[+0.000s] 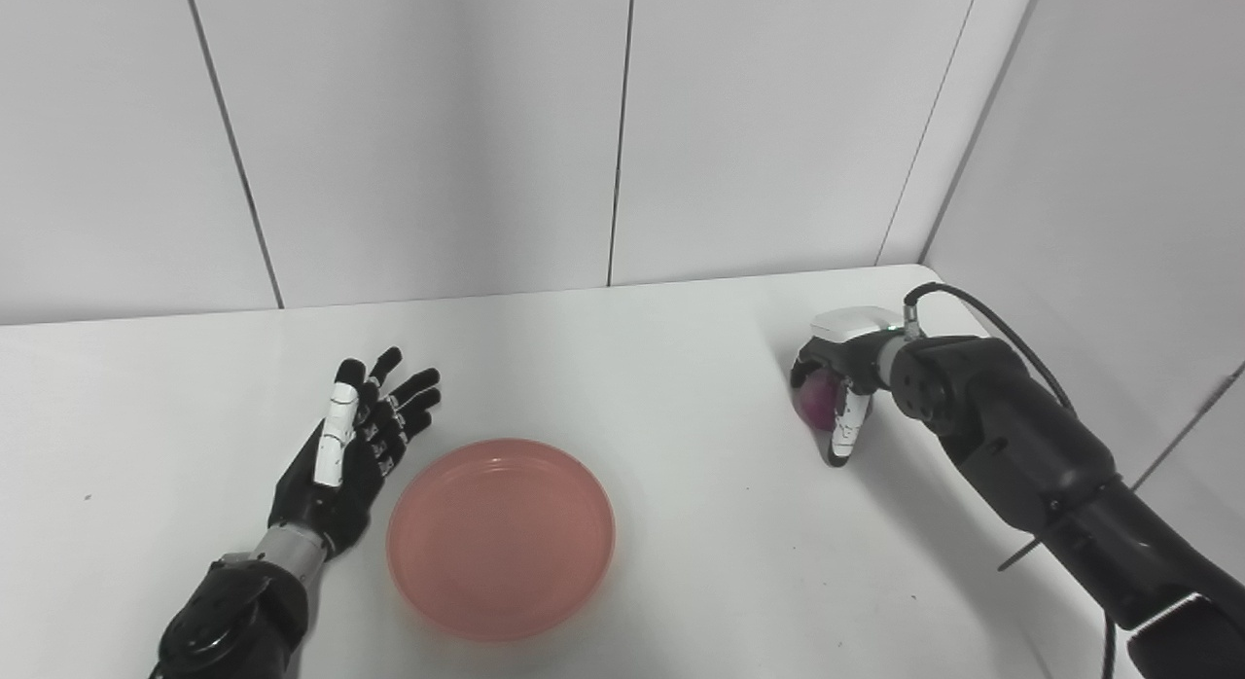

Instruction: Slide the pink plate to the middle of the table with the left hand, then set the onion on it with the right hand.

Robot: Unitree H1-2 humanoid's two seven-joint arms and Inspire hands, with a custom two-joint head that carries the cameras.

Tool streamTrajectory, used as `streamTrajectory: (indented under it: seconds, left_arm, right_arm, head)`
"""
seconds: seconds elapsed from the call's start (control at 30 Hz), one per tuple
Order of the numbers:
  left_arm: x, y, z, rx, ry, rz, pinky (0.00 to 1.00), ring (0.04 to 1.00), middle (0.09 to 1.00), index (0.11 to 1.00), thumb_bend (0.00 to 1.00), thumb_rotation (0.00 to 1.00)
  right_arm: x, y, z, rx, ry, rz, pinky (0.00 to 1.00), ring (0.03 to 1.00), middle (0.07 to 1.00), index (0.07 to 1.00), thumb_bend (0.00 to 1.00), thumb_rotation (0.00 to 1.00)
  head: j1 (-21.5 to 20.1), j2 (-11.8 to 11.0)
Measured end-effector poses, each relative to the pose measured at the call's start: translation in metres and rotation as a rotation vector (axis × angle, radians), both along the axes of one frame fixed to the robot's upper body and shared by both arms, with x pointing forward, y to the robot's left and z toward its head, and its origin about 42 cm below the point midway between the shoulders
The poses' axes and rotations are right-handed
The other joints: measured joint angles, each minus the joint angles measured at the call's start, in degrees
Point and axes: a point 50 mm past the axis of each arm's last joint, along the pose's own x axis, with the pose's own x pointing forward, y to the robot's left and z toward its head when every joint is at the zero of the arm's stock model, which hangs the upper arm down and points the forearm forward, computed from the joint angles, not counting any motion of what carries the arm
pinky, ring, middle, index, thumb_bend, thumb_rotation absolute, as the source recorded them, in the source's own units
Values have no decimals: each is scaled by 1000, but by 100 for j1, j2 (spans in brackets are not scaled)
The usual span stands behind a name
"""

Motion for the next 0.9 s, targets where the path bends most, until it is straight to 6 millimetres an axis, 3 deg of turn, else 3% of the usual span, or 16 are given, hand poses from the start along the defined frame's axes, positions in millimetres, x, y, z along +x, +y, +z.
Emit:
streamTrajectory:
  seconds: [0.13, 0.3, 0.9]
  left_arm:
    - [0, 0, 0, 0, 0, 0, 966, 908, 878, 993, 828, 943]
    - [0, 0, 0, 0, -1, 0, 958, 911, 883, 992, 828, 943]
    - [0, 0, 0, 0, 0, 0, 960, 906, 878, 990, 827, 939]
  right_arm:
    - [0, 0, 0, 0, 2, -2, 635, 775, 829, 777, 1000, 132]
    - [0, -1, 1, 1, 7, -4, 632, 708, 760, 764, 949, 110]
    - [2, -4, 1, -13, 1, 11, 491, 559, 633, 689, 879, 157]
  head:
    - [0, 0]
    - [9, 17]
    - [18, 35]
